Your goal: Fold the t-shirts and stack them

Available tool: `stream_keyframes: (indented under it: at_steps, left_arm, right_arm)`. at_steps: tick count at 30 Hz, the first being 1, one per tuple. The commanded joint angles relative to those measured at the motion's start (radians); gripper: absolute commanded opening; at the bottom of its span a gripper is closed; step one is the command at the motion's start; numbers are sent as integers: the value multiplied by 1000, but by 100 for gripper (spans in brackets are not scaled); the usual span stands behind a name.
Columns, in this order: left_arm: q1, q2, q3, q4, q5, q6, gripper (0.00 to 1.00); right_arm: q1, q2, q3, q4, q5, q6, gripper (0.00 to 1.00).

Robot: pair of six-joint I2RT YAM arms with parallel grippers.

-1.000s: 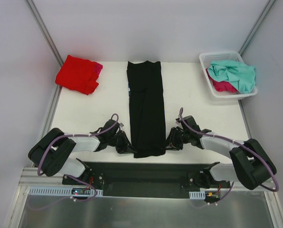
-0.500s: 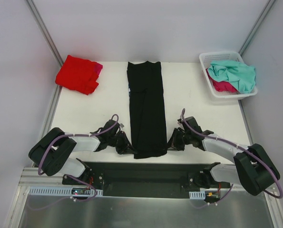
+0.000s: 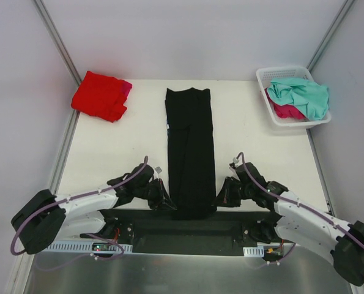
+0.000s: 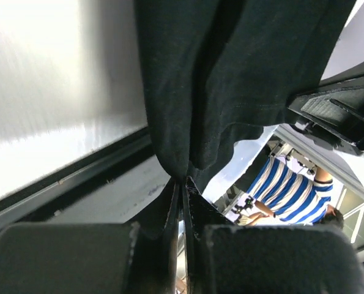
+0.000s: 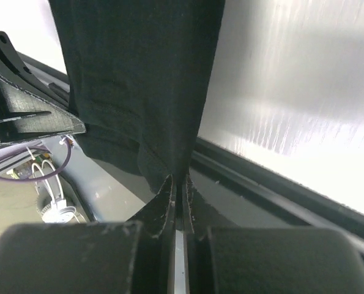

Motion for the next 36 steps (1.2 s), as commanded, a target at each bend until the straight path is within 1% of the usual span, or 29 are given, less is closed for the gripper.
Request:
stream_keyframes:
  at_steps: [1,2,4,6,8,9,10,11,13,14,17,20,23,28,30,36]
  left_arm:
    - [-68,-142,-12,-174,-67,-101,0]
    - [-81,-192,-9,-192,-78,-113,0]
    - [-116,-245,0,-260,-113,-142,0]
    - [-128,-309,35,-319,-136,-145,0]
    - [-130,-363,87,-422,-175,-135,0]
    - [-131,-375,109,-454,-192,-128,0]
    - [-130,-383,133,-526,-212,-103,0]
    - [-127,-377,193,-557,-251,-86,0]
    - [-116,-350,252,-611,-270,-25,0]
    - [-104,-308,293,-631,-270,-4,0]
    - [-70,-233,345,-639,-267,54,0]
    - [-36,-178,374,-637,-262,94,0]
    - [16,-150,391,-637,-259,129,0]
    - [144,-155,397,-639,-219,206,0]
    - [163,-145,407,-639,-209,230,0]
    - [169,-69,453,-637,-204,250,0]
  right_arm:
    - [86,-146,8,-164,83,111,1]
    - [105,-176,25,-207,110,125,1]
    - [146,-239,46,-253,141,154,1]
    - [172,-270,95,-333,196,167,1]
    - [197,-299,150,-403,244,170,1]
    - [198,-303,168,-424,255,165,1]
    - [200,-308,186,-437,267,155,1]
    - [198,-299,209,-466,281,130,1]
    - [194,-273,269,-481,309,102,1]
    - [191,-232,284,-481,307,89,1]
    - [181,-155,333,-468,306,46,1]
    - [151,-119,358,-453,298,4,1]
    - [79,-93,361,-444,269,-39,1]
    - [-73,-69,359,-442,214,-141,1]
    - [-119,-55,369,-442,195,-163,1]
    - [-150,28,396,-395,149,-203,1]
